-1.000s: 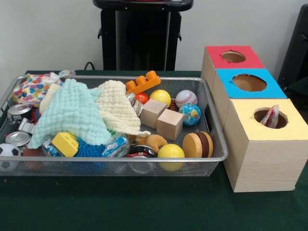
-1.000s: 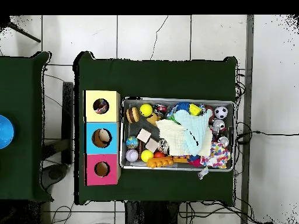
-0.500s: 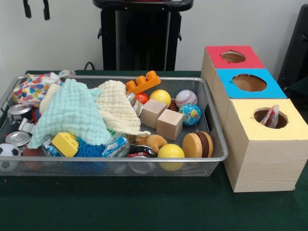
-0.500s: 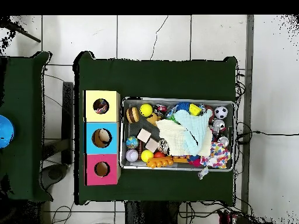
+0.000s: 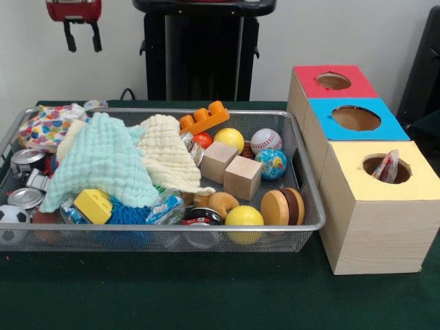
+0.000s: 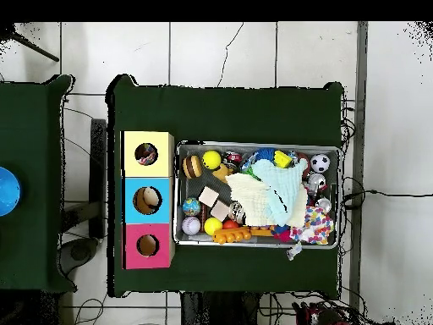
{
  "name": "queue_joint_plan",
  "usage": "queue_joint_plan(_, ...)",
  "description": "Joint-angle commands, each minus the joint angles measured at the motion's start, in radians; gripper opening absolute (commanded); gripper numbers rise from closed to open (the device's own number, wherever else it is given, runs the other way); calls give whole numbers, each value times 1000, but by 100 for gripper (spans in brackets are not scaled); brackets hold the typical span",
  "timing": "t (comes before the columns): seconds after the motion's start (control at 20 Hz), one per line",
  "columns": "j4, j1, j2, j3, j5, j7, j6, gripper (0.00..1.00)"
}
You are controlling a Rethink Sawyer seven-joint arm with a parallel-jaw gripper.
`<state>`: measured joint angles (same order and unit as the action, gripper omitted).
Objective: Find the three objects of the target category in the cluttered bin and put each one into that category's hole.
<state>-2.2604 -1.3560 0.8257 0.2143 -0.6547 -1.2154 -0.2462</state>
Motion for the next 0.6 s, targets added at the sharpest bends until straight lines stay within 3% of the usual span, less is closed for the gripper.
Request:
queue_joint_plan(0.05,112,25,-106,-64,-74,-133,61,100)
queue_joint_plan(0.6,237,13,-231,-130,-110,-140,105,100)
